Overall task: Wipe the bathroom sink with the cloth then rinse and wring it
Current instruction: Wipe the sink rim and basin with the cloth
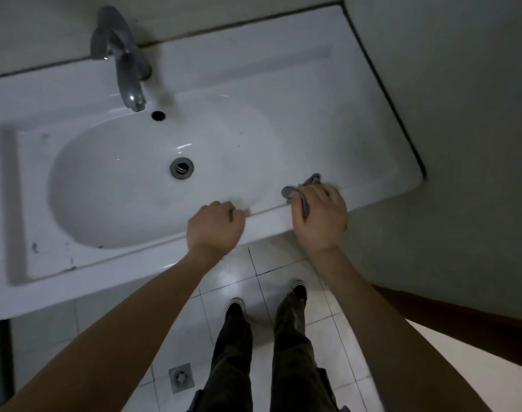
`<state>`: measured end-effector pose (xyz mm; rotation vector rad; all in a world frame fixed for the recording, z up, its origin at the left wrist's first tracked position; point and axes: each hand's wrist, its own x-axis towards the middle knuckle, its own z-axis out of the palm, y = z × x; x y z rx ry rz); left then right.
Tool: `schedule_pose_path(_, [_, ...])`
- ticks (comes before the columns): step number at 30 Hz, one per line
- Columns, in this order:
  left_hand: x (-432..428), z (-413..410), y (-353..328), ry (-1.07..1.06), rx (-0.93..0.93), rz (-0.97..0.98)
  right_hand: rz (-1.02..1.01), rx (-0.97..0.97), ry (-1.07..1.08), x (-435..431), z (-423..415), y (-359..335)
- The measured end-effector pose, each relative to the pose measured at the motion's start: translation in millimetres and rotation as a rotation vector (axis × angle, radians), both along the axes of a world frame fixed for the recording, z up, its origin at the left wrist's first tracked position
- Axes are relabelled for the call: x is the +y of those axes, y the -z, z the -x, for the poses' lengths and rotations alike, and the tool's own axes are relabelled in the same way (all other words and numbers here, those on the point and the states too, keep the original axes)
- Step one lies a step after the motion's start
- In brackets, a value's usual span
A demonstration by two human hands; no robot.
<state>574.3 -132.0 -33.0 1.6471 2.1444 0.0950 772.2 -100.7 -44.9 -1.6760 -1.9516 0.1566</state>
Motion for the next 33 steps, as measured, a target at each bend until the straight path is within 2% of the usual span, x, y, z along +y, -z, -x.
schedule_pose_path(2, [-1, 1, -1, -0.005, -0.016, 0.005, -0.011, 0.024, -0.039, -16, 34, 0])
schedule_pose_path(6, [-10, 13, -11, 0.002, -0.188, -0.058, 0.041, -0.03, -0.04, -29, 67, 0])
schedule_pose_path(10, [-42, 65, -23, 0.134, -0.078, -0.283, 0.056, -0.078, -0.007, -28, 67, 1])
schedule_pose_path(15, [-96, 160, -10, 0.106, 0.014, -0.237, 0.119, -0.04, 0.022, -46, 101, 3])
schedule_pose_path(18, [-103, 172, -1, 0.135, 0.073, -0.194, 0.163, -0.078, -0.094, -78, 174, -2])
schedule_pose_path(22, [-102, 173, 3, 0.113, 0.089, -0.23, 0.127, 0.024, -0.167, -115, 259, -6])
schedule_pose_path(25, [-103, 175, 2, 0.134, 0.094, -0.25, 0.076, -0.068, -0.297, -109, 237, -5])
schedule_pose_path(27, [-101, 174, 1, 0.14, 0.089, -0.229, 0.117, -0.132, -0.382, -94, 201, -8])
schedule_pose_path(29, [-101, 172, 0, 0.121, 0.084, -0.215, 0.111, -0.121, -0.314, -72, 154, -12])
schedule_pose_path(33, [-102, 172, 2, 0.119, 0.098, -0.24, 0.078, -0.077, -0.022, -28, 49, -17])
